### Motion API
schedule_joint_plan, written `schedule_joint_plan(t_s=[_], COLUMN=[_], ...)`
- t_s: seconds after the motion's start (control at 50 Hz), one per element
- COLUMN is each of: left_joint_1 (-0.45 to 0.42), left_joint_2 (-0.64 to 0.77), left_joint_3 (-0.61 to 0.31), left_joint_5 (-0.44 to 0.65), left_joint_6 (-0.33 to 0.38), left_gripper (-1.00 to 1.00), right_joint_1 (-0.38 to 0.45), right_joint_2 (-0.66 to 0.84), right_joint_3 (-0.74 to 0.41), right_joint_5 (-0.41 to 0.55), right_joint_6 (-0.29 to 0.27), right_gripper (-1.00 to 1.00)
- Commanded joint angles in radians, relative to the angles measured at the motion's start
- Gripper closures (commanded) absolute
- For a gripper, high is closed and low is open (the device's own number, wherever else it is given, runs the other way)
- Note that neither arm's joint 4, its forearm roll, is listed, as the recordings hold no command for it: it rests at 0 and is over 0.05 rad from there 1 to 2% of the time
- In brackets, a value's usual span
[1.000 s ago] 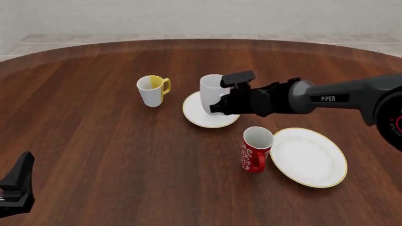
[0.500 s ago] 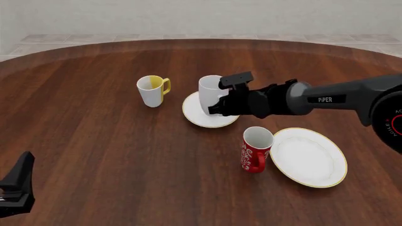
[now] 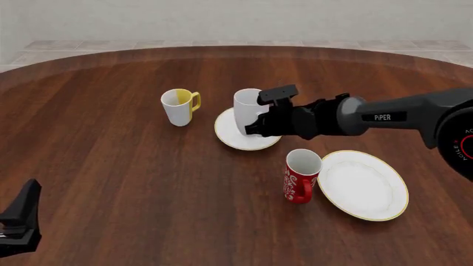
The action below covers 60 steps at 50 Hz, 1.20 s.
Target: Put the white mug on the left plate.
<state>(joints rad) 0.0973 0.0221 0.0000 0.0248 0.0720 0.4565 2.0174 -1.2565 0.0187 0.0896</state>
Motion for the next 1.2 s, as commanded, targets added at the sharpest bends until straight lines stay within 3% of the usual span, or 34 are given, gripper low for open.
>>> schedule_joint_plan(t_s=[0.02,1.08,1.1,1.2], left_joint_1=[-0.004,-0.012,-0.012,-0.012], left_joint_2=[0.001,0.001,0.001,0.003], left_joint_3=[0.0,0.0,0.0,0.0], left_joint_5=[0.0,-0.001,-0.001,-0.004], left_joint_6=[0.002,0.008,0.008,0.007], left_gripper=[-1.0,-1.0,-1.0,-1.0], right_joint_1=[0.003,0.02,0.02,0.025], right_joint_2=[0.011,0.035,0.035,0.031], right_joint_3=[0.01,0.007,0.008,0.012], right_joint_5=[0.005,0.008,0.008,0.007], right_joint_6=[0.01,0.009,0.008,0.009], right_gripper=[1.0,1.0,-1.0,-1.0])
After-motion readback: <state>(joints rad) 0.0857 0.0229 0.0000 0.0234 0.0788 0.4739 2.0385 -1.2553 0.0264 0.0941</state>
